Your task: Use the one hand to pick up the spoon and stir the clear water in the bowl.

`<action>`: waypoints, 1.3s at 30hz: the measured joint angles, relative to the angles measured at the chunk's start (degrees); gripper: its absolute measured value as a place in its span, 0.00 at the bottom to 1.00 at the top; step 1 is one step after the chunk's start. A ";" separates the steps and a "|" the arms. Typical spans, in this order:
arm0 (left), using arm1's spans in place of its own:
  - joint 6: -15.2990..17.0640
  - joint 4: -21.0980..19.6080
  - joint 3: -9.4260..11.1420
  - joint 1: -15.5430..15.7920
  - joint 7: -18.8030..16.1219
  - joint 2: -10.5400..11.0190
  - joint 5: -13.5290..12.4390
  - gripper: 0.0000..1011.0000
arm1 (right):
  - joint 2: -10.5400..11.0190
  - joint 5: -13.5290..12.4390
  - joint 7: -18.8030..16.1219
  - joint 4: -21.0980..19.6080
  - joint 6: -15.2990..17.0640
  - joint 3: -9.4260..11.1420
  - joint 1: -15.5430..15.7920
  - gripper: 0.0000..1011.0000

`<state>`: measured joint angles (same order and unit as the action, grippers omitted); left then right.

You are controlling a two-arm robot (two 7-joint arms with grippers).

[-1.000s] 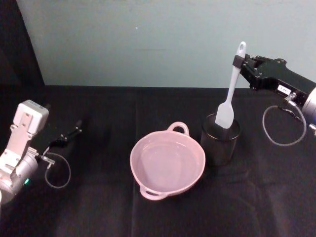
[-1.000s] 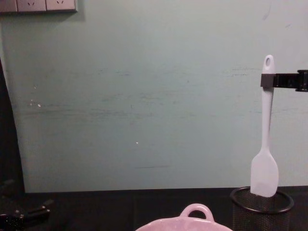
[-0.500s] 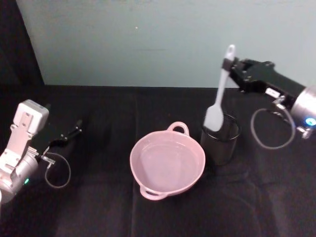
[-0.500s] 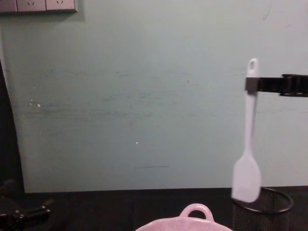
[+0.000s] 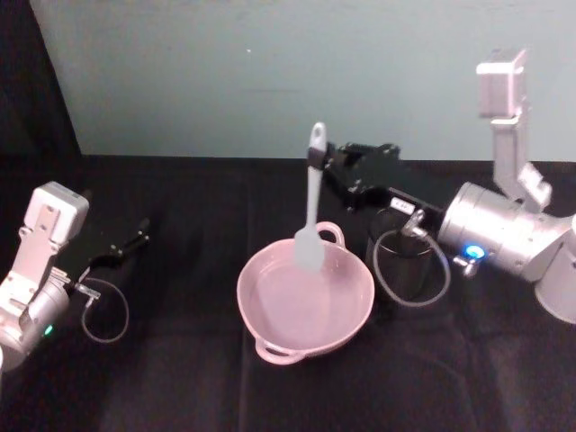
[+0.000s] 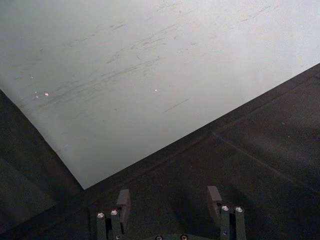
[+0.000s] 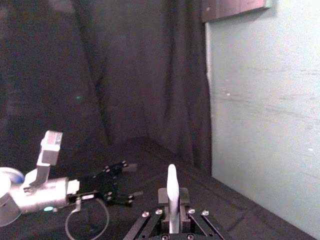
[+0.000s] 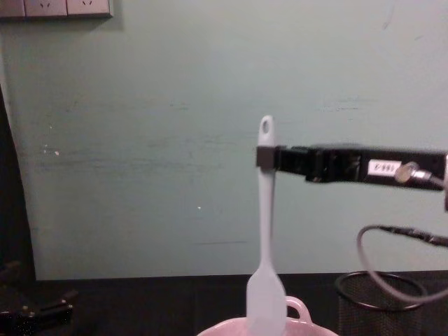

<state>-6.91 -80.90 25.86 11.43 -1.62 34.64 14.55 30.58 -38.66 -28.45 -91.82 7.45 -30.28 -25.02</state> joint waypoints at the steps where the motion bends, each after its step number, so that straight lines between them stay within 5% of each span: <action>1: 0.00 0.00 0.00 0.00 0.00 0.00 0.00 0.99 | -0.46 0.56 -0.53 0.61 -0.84 -0.50 0.15 0.12; 8: 0.00 0.00 0.00 0.00 0.00 0.00 0.00 0.99 | -1.48 3.34 -2.22 2.43 -4.34 -1.62 1.89 0.12; 23: 0.00 0.00 0.00 0.00 0.00 0.00 0.00 0.99 | -3.07 5.16 -3.84 3.16 -6.52 -1.48 5.22 0.12; 39: 0.00 0.00 0.00 0.00 0.00 0.00 0.00 0.99 | -8.87 5.85 -6.23 15.81 -8.89 -1.24 -0.48 0.12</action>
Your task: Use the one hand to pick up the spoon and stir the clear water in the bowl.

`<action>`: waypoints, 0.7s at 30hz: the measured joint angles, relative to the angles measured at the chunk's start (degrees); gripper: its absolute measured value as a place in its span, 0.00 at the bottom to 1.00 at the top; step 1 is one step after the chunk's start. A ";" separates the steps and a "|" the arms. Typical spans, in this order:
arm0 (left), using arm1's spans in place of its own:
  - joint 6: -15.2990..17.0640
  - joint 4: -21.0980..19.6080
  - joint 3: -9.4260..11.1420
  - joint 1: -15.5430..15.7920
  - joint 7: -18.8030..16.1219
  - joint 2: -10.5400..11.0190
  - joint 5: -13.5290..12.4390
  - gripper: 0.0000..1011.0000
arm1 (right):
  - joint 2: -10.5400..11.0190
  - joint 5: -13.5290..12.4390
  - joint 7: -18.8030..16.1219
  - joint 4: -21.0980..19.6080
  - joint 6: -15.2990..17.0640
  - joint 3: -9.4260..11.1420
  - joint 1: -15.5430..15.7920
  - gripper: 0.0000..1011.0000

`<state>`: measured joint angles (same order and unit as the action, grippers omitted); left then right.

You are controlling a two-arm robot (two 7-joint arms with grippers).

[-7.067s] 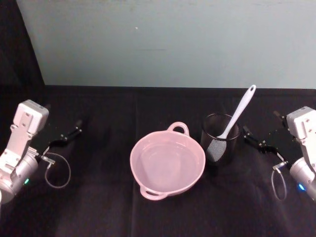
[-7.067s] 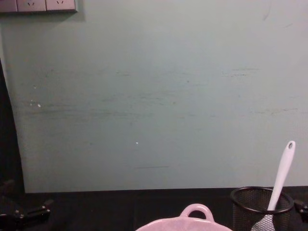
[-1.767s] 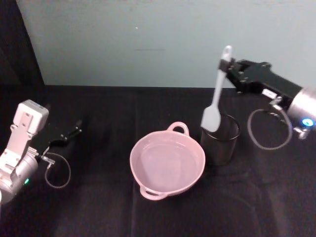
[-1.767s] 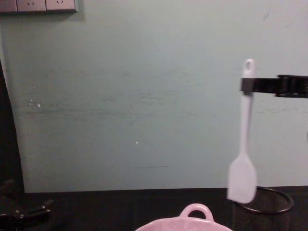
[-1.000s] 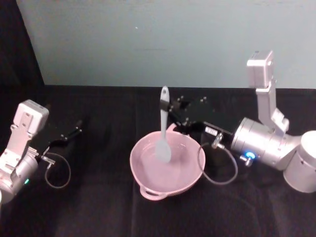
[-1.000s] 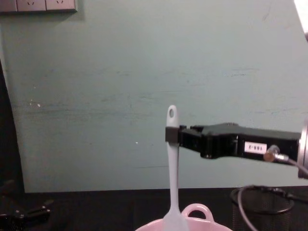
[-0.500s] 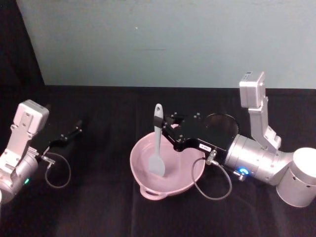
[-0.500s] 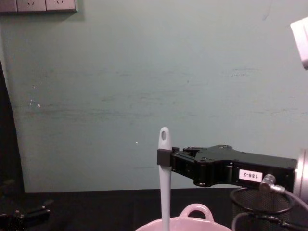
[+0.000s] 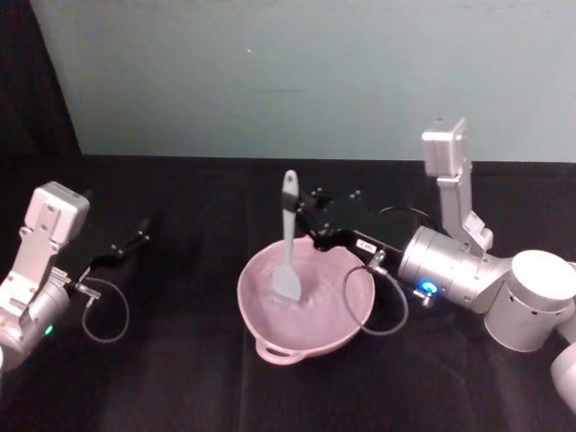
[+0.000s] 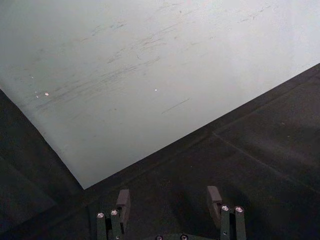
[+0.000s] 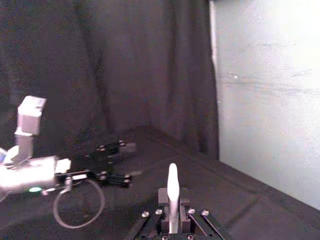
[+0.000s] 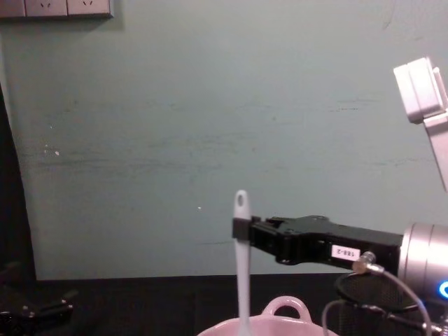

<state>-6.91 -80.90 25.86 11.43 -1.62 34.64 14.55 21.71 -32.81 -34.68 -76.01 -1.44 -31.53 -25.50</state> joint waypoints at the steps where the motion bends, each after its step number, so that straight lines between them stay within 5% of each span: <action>1: 0.00 0.00 0.00 0.00 0.00 0.00 0.00 0.99 | -0.04 0.02 0.12 0.52 -0.31 0.56 -0.08 0.12; 13: 0.00 0.00 0.00 0.00 0.00 0.00 0.00 0.99 | 4.07 2.17 3.23 -4.10 -0.58 4.25 3.66 0.12; 21: 0.00 0.00 0.00 0.00 0.00 0.00 0.00 0.99 | 6.19 3.67 3.14 -9.31 0.71 4.26 6.31 0.12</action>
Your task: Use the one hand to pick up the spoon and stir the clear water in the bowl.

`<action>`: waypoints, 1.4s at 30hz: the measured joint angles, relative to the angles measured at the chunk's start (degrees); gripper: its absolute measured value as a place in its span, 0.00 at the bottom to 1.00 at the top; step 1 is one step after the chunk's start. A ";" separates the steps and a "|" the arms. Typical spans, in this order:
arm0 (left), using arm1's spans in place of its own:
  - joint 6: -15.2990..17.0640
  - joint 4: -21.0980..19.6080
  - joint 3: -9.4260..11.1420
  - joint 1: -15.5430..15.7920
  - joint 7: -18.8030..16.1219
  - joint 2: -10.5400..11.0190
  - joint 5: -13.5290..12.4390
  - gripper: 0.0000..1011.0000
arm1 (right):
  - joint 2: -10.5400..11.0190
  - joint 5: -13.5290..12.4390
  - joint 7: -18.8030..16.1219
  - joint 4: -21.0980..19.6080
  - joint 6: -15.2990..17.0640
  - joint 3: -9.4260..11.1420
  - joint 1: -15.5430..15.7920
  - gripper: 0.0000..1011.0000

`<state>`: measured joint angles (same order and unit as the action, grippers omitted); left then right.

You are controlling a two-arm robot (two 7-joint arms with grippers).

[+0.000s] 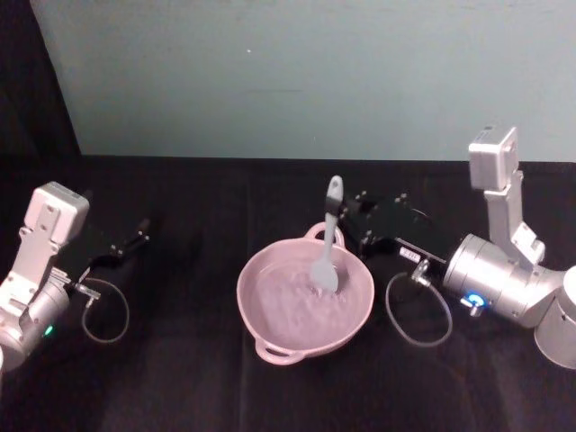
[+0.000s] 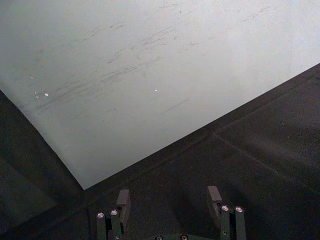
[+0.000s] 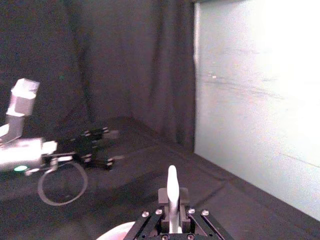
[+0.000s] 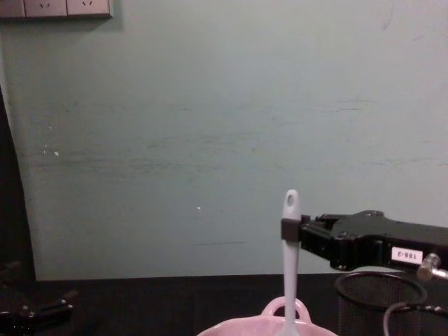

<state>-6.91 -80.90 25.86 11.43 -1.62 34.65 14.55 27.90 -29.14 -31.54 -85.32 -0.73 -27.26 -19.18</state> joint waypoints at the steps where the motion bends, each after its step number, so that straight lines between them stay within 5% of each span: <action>1: 0.00 0.00 0.00 0.00 0.00 0.00 0.00 0.99 | 0.11 0.15 -0.12 -0.46 0.15 -0.15 0.20 0.12; 16: 0.00 0.00 0.00 0.00 0.00 0.00 0.00 0.99 | -1.58 -0.23 -1.70 -3.85 0.16 -2.33 2.34 0.12; 30: 0.00 0.00 0.00 0.00 0.00 0.00 0.00 0.99 | -6.80 -1.57 -3.59 6.44 -1.47 -3.51 -4.22 0.12; 42: 0.00 0.00 0.00 0.00 0.00 0.00 0.00 0.99 | -5.73 -1.81 -1.65 8.60 -2.09 -0.63 -4.59 0.12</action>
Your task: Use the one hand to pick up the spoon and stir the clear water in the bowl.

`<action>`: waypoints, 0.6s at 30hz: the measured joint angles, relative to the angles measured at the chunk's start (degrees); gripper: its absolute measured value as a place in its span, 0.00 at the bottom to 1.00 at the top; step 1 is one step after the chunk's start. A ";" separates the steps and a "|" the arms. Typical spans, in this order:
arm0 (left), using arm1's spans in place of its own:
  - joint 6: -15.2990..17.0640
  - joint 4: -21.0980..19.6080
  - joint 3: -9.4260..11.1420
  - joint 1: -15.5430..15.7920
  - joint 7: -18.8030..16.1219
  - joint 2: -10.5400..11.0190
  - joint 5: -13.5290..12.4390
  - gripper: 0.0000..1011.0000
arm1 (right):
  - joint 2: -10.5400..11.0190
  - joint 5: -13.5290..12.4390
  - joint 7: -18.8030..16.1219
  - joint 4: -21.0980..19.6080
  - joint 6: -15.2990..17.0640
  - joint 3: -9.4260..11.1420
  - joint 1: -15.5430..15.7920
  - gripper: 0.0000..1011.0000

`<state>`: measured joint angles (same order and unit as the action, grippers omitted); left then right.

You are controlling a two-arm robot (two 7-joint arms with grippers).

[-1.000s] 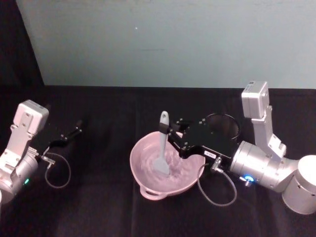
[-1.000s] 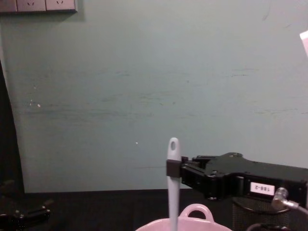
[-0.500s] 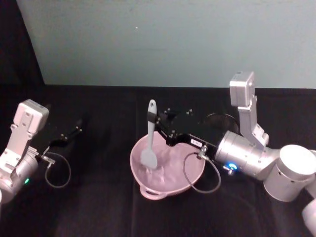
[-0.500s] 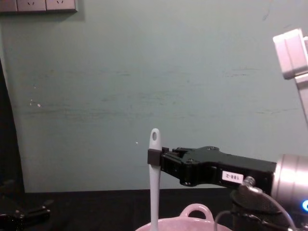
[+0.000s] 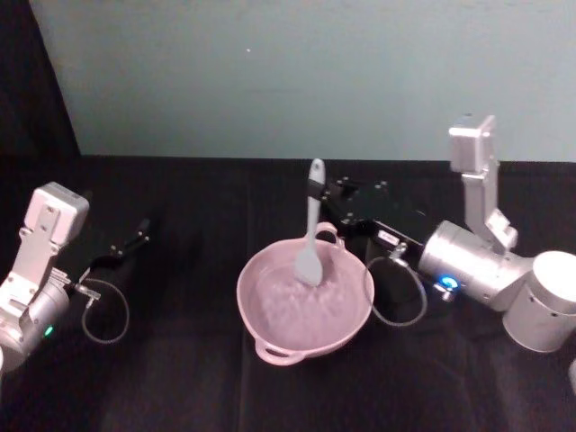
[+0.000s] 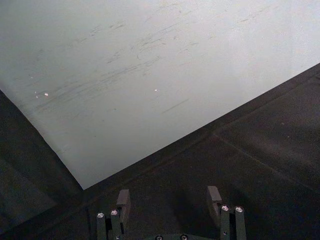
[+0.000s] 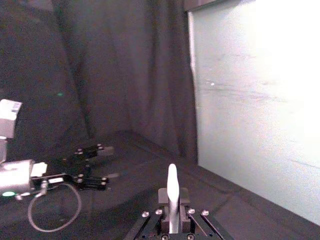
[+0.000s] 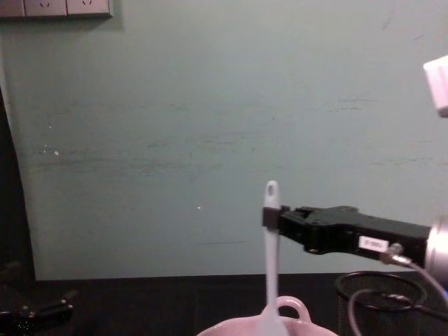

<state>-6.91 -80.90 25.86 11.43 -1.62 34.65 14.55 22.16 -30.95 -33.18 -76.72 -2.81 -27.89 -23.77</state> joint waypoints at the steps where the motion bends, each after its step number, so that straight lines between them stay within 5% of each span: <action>1: 0.00 0.00 0.00 0.00 0.00 0.00 0.00 0.99 | 0.65 0.00 0.45 -0.72 0.00 0.61 0.51 0.12; 9: 0.00 0.00 0.00 0.00 0.00 0.00 0.00 0.99 | 3.60 0.83 1.91 -5.07 0.83 2.29 3.12 0.12; 18: 0.00 0.00 0.00 0.00 0.00 0.00 0.00 0.99 | 4.94 1.98 1.80 -10.71 2.27 1.08 6.09 0.12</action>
<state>-6.91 -80.90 25.86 11.43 -1.62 34.64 14.55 27.10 -28.97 -31.38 -87.42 -0.55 -26.81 -17.69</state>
